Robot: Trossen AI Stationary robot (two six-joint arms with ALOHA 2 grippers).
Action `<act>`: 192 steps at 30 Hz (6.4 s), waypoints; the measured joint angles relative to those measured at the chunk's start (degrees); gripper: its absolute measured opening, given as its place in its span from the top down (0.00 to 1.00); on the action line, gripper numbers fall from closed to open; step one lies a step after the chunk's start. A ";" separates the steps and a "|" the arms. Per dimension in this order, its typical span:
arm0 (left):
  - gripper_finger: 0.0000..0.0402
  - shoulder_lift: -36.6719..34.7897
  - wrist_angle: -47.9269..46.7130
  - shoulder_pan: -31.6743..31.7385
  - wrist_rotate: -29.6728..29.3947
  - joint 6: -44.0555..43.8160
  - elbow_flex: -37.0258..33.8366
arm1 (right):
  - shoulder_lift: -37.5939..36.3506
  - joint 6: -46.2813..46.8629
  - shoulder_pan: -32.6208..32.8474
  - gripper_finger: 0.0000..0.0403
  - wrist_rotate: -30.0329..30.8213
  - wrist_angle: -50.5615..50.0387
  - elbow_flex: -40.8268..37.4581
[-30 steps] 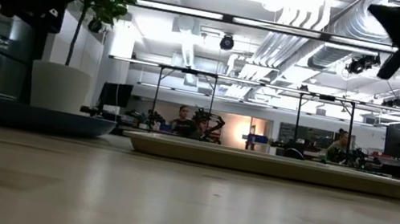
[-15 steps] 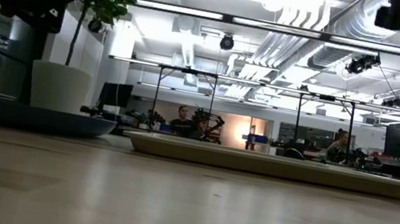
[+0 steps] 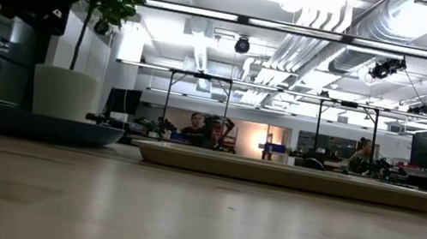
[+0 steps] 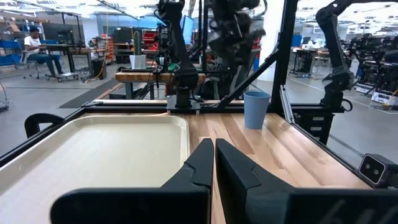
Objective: Pick and place plate/cup/fork/spoon on tray
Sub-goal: Put the blue cup on the gray serving tray, then put the blue plate on the gray serving tray to the bottom right of the blue cup
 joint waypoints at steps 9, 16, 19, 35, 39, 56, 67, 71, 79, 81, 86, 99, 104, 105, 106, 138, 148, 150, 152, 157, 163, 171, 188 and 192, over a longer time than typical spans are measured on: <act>1.00 0.01 0.00 -0.01 0.00 0.01 -0.01 | 6.38 13.10 8.11 0.57 3.02 3.82 -5.83; 1.00 0.00 0.00 0.01 0.01 0.00 -0.01 | 10.07 11.66 9.07 0.57 3.66 8.87 -6.40; 1.00 0.00 0.00 0.01 0.00 0.01 0.01 | 12.18 11.56 9.07 0.57 3.64 8.84 -6.40; 1.00 0.01 0.00 0.01 0.00 -0.01 -0.01 | 13.48 2.83 7.94 0.97 0.81 9.09 -6.42; 1.00 0.00 0.00 0.01 0.00 0.01 0.01 | 5.12 -4.10 2.99 0.98 1.63 6.93 -3.91; 1.00 0.01 0.00 0.01 0.00 0.01 -0.01 | 7.63 -55.77 -60.50 1.00 25.05 -13.64 29.90; 1.00 0.00 0.01 0.01 0.00 0.01 0.00 | 22.86 -72.97 -88.15 1.00 9.90 -6.23 17.27; 1.00 0.01 0.00 -0.01 0.00 -0.01 -0.01 | 23.72 -72.17 -92.83 1.00 8.16 -1.11 11.66; 1.00 0.01 0.00 0.00 0.02 0.01 0.01 | 23.64 -65.54 -95.58 1.00 5.52 7.95 7.85; 1.00 0.01 0.00 -0.01 0.00 0.01 0.01 | 23.62 -64.94 -95.71 1.00 5.46 8.36 7.85; 1.00 0.01 0.02 0.01 0.00 0.01 -0.01 | 23.96 -62.33 -96.20 1.00 5.52 8.01 7.85; 1.00 0.00 0.01 0.00 0.00 0.01 0.00 | 26.88 -60.28 -96.37 1.00 3.00 9.03 7.83; 1.00 0.00 0.00 0.00 0.00 0.01 -0.01 | 26.88 -60.01 -96.37 1.00 3.91 9.19 7.83; 1.00 0.01 0.01 0.01 0.00 0.01 -0.01 | 26.88 -60.01 -96.37 0.99 4.03 9.19 7.83; 1.00 0.00 0.00 0.01 0.00 0.01 0.01 | 26.88 -60.07 -96.37 0.98 4.20 9.21 7.83; 1.00 0.01 0.00 0.00 0.00 0.01 -0.01 | -11.71 -67.54 -83.58 0.62 8.54 14.24 4.78; 1.00 -0.01 0.04 -0.01 0.00 0.01 -0.01 | -42.86 -40.42 -58.55 0.62 4.10 57.08 -23.85; 1.00 0.01 0.04 0.00 0.00 0.01 -0.01 | -43.89 -40.99 -54.70 0.64 7.35 66.17 -27.91; 1.00 0.01 0.05 -0.01 0.00 -0.04 -0.01 | -42.80 -43.00 -51.60 0.69 9.92 68.67 -29.70; 1.00 0.01 1.40 -0.03 0.86 -11.77 -0.01 | -33.86 -47.22 -45.14 0.88 7.01 68.05 -29.57; 1.00 0.01 5.78 -0.01 0.54 -26.82 0.00 | -22.79 -63.73 -36.61 0.97 6.76 68.43 -26.86; 1.00 0.01 7.74 -0.01 0.36 -30.50 0.00 | -16.61 -67.98 -32.09 0.99 6.63 68.25 -26.68; 1.00 0.01 5.82 0.01 -1.63 -22.27 -0.01 | -14.03 -70.29 -29.20 1.00 8.43 70.79 -26.64; 1.00 0.01 5.76 0.01 -3.61 -21.43 -0.01 | -15.03 -65.89 -29.20 1.00 7.72 65.95 -26.64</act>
